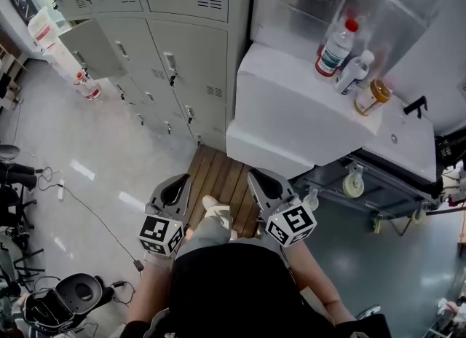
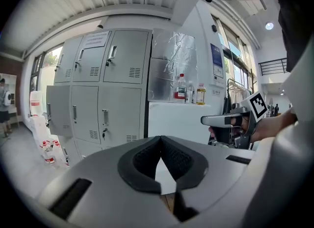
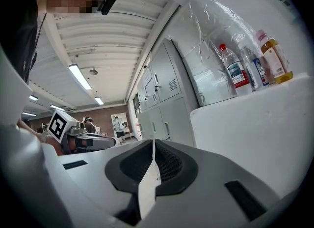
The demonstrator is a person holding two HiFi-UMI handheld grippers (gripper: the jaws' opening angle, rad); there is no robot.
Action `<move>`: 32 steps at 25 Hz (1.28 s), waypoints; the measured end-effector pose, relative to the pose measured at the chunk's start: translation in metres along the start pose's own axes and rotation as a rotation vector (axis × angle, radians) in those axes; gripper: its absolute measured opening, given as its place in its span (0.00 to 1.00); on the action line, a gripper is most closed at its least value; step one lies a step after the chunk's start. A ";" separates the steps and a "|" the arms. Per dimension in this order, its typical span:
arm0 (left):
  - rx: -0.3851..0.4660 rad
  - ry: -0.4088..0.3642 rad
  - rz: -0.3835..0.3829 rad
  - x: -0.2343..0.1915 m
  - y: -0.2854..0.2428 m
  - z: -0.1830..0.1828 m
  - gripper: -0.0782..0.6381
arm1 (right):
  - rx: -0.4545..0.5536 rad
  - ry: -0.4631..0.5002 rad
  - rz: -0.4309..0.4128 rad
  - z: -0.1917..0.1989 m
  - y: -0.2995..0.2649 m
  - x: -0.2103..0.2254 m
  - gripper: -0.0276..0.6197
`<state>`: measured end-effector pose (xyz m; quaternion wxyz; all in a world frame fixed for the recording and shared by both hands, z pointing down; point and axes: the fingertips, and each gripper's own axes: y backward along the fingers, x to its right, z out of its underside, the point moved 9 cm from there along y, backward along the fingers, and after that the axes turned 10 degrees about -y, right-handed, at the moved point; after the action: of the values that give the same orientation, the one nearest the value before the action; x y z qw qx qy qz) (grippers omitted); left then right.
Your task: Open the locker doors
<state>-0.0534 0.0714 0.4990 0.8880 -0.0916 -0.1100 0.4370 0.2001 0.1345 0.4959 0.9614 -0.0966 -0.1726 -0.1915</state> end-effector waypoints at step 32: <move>-0.099 0.086 -0.345 -0.208 -0.198 -0.001 0.14 | -0.198 -0.012 -0.151 -0.080 -0.270 0.099 0.11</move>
<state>-0.0264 -0.2135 0.5252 0.9481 -0.1336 -0.1075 0.2679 0.2009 -0.1634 0.4907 0.9288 -0.1791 -0.1655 -0.2790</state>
